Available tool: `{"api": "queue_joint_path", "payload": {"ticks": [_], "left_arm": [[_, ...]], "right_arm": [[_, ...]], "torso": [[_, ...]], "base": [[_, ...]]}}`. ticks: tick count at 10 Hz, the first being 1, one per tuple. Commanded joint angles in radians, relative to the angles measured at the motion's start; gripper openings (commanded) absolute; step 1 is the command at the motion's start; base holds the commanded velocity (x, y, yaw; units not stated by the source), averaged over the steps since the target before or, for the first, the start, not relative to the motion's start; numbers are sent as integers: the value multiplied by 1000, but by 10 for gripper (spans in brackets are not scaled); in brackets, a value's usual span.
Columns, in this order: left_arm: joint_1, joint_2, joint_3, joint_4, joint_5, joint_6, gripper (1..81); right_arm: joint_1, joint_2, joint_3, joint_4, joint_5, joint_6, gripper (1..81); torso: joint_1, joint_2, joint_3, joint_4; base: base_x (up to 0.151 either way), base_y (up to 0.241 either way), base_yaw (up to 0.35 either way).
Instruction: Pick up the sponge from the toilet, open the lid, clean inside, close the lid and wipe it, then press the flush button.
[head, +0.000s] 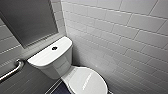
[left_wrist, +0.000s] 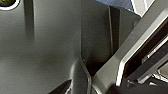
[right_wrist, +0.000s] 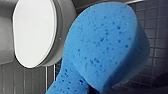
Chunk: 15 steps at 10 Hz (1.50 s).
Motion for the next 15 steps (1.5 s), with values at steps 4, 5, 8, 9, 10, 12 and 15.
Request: {"api": "queue_joint_path", "payload": {"ticks": [4, 5, 8, 9, 10, 12, 15], "left_arm": [[-172, -203, 251, -3, 130, 2, 811], [-195, -204, 251, -3, 156, 0, 811], [-244, -221, 263, -6, 180, -15, 811], [-263, -227, 265, -6, 201, -30, 811], [-272, -230, 265, -6, 203, -44, 811], [-313, -246, 263, -15, 203, -72, 811], [-436, -226, 266, -90, 294, -103, 811]], "right_arm": [[-341, -24, -88, -183, -12, -4, 10], [-376, -14, -126, -214, -12, -4, 10], [-491, 25, -183, -266, -11, -5, 10], [-511, 36, -193, -268, -12, -7, 10], [-530, 41, -199, -268, -11, -7, 10], [-545, 50, -216, -266, -11, -10, 10], [-547, 58, -216, -266, -11, -10, 10]], "torso": [[0, 0, 0, 0], [0, 0, 0, 0], [64, -100, 0, 0], [68, -107, 0, 0], [15, -26, 0, 0], [42, -82, 0, 0], [50, -98, 0, -94]], "base": [[0, 0, 0], [0, 0, 0], [0, 0, 0], [0, 0, 0], [0, 0, 0], [0, 0, 0], [0, 0, 0]]}}
